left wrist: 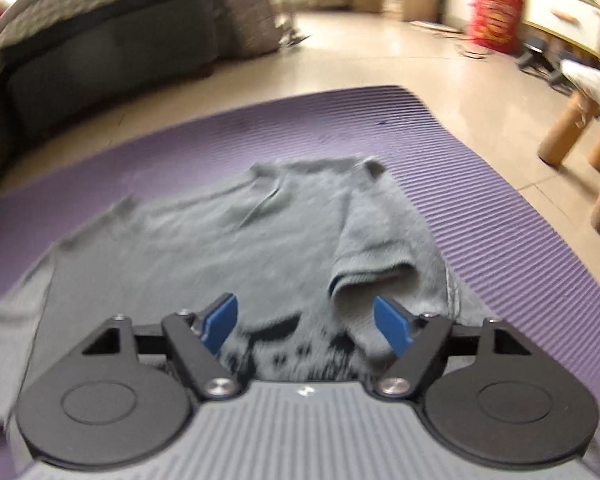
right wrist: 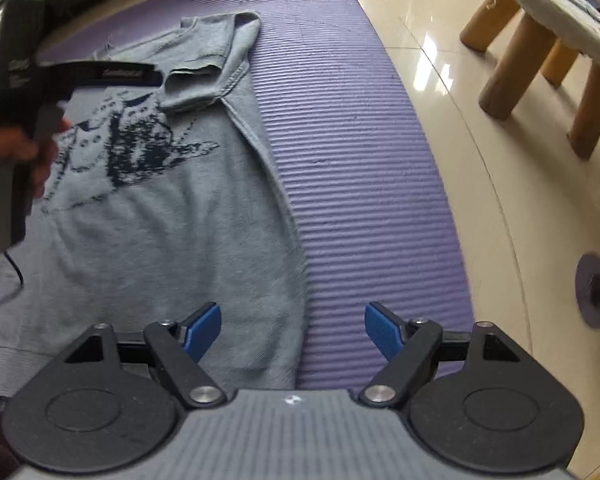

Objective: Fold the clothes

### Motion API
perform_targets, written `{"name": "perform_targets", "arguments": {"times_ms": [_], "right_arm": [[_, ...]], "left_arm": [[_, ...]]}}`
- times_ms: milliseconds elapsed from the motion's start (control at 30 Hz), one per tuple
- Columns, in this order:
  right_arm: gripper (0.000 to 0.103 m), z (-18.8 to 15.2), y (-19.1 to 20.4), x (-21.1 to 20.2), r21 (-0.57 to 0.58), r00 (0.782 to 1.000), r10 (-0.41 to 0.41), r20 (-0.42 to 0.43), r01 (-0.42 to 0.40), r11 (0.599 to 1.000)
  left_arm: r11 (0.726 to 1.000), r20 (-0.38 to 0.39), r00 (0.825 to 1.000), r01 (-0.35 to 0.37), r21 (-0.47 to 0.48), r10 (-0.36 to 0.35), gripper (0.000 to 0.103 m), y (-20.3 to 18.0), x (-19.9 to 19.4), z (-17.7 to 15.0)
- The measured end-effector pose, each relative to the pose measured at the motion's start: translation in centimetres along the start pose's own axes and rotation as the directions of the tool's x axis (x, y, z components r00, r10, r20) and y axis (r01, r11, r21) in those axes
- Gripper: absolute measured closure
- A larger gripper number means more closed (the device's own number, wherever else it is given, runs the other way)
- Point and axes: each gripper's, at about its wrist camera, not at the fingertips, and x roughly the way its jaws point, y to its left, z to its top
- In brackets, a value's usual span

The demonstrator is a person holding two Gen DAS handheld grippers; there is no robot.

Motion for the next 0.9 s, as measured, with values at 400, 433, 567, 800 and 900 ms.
{"name": "perform_targets", "arguments": {"times_ms": [400,433,567,800,900], "right_arm": [[0.029,0.2,2.0,3.1,-0.11,0.994,0.018,-0.109,-0.03,0.994],[0.029,0.1,2.2,3.1,-0.114,0.994,0.018,-0.11,-0.03,0.993],[0.029,-0.3,2.3,3.4,-0.108,0.992,0.02,-0.125,-0.034,0.994],[0.034,-0.5,1.2,3.7,-0.034,0.99,0.014,-0.138,-0.019,0.999],[0.037,-0.7,1.0,3.8,-0.014,0.991,0.011,-0.135,-0.013,1.0]], "left_arm": [[0.981,0.103,0.989,0.084,0.177,-0.104,0.054,-0.5,3.7,-0.4],[0.981,0.107,0.988,0.092,0.171,-0.111,0.062,-0.3,3.8,-0.3],[0.985,0.125,0.985,0.101,0.138,-0.119,0.086,0.2,4.1,-0.1],[0.983,0.098,0.988,0.132,-0.126,-0.12,0.065,3.3,4.6,0.1],[0.976,0.116,0.979,0.179,-0.125,-0.165,0.04,3.6,4.3,0.1]]}}
